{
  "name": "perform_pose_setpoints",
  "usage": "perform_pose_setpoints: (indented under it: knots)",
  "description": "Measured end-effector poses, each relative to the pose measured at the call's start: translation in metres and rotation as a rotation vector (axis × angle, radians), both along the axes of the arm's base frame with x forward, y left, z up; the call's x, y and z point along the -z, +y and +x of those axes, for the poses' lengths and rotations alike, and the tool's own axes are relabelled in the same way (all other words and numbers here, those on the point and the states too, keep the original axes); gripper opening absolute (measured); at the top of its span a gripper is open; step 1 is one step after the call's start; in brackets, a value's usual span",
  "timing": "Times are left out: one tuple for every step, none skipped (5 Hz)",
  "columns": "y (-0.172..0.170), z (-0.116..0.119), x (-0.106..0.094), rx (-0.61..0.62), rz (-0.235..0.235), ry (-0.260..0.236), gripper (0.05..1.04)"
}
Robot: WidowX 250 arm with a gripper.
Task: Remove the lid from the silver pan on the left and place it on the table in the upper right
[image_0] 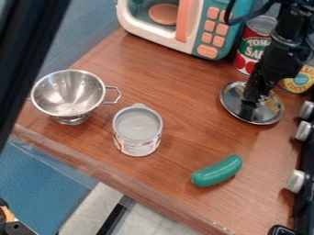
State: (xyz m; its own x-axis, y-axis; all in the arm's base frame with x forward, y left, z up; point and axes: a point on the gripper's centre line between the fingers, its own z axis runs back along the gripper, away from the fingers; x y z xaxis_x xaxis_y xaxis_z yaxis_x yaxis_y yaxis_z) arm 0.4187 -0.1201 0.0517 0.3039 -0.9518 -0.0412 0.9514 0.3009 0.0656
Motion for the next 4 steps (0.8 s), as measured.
perform_pose_setpoints:
  knots:
    - [-0.002, 0.004, 0.004, -0.008, 0.001, 0.002, 0.072]
    - [-0.004, 0.004, 0.005, -0.015, 0.020, 0.005, 0.215]
    - [-0.007, 0.003, 0.005, -0.031, 0.008, 0.008, 0.468]
    - [-0.007, 0.001, -0.016, -0.042, -0.013, -0.032, 0.774]
